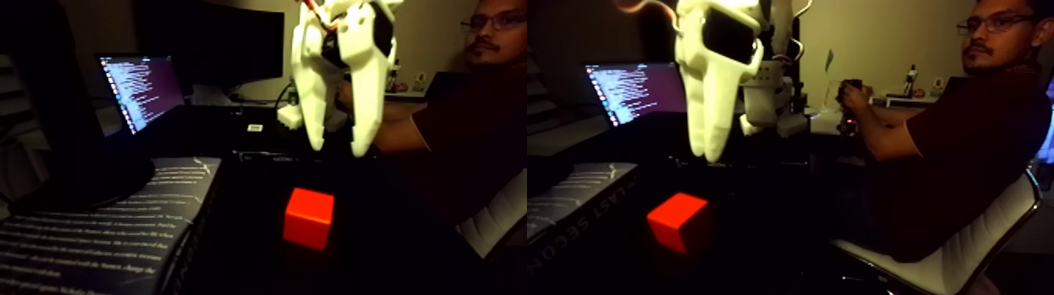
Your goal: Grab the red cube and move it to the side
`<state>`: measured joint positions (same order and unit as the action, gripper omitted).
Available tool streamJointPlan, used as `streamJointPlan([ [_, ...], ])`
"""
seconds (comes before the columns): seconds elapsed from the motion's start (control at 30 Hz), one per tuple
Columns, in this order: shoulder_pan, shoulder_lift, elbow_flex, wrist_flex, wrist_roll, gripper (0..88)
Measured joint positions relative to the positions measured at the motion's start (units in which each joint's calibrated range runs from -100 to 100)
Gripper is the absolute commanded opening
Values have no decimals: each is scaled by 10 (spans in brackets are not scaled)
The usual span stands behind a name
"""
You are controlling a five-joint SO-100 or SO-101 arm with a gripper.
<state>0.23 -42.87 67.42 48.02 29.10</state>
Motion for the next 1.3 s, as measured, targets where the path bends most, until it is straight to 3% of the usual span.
streamJointPlan([
  [0.57,36,205,-229,98,94,173],
  [0.77,59,276,-267,98,106,302],
  [1.3,74,328,-270,117,153,306],
])
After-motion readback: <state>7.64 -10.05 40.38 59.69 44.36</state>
